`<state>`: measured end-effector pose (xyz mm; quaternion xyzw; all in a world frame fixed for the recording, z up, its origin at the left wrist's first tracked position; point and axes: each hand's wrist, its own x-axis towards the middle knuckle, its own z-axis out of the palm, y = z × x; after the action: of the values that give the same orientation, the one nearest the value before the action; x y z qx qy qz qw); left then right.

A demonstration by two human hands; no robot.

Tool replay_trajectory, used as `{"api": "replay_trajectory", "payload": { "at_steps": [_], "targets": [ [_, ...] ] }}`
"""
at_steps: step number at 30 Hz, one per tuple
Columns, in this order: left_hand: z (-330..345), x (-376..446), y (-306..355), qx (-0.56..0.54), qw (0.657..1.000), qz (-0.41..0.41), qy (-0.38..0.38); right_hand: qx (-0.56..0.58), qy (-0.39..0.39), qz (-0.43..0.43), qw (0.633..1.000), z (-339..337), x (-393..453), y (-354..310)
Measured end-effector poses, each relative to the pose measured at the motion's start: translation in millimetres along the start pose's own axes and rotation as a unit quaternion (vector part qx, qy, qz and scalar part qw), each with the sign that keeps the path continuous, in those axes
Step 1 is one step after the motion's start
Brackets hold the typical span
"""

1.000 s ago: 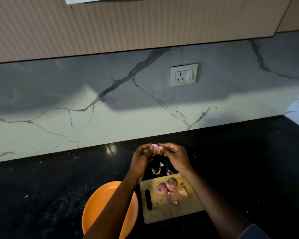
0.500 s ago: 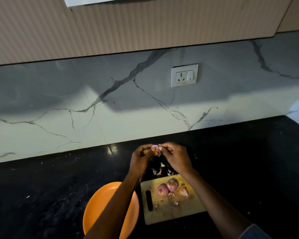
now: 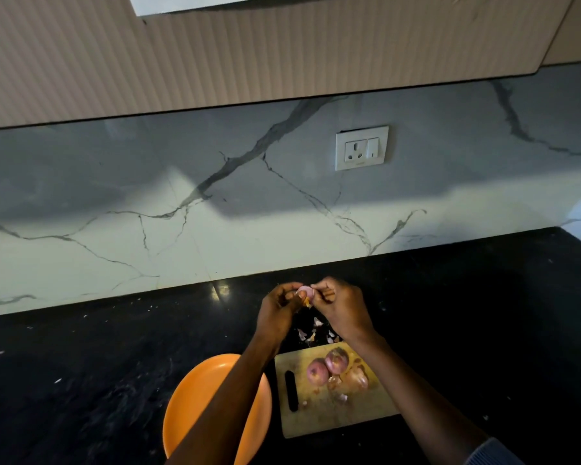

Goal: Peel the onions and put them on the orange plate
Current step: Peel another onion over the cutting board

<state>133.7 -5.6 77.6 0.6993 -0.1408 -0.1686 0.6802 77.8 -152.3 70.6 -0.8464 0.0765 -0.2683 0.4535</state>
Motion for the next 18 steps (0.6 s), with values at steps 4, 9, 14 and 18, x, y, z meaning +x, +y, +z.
{"api": "replay_trajectory", "payload": {
  "at_steps": [4, 9, 14, 18],
  "targets": [
    [0.7, 0.5, -0.2, -0.018, 1.0, -0.006, -0.001, -0.026, 0.025, -0.012, 0.999, 3.0, -0.9, -1.5],
    [0.4, 0.1, 1.6, -0.029, 1.0, -0.009, -0.007, -0.028, 0.029, 0.001, 0.999, 2.7, -0.6, -4.0],
    [-1.3, -2.9, 5.9, -0.069, 0.997, -0.007, -0.02, 0.06, -0.027, 0.067, 0.996, -1.8, 2.7, -9.3],
    [2.0, -2.1, 7.2, -0.076, 0.997, -0.018, -0.009, 0.101, -0.018, 0.109, 0.989, -0.6, 2.1, -8.8]
  ]
}}
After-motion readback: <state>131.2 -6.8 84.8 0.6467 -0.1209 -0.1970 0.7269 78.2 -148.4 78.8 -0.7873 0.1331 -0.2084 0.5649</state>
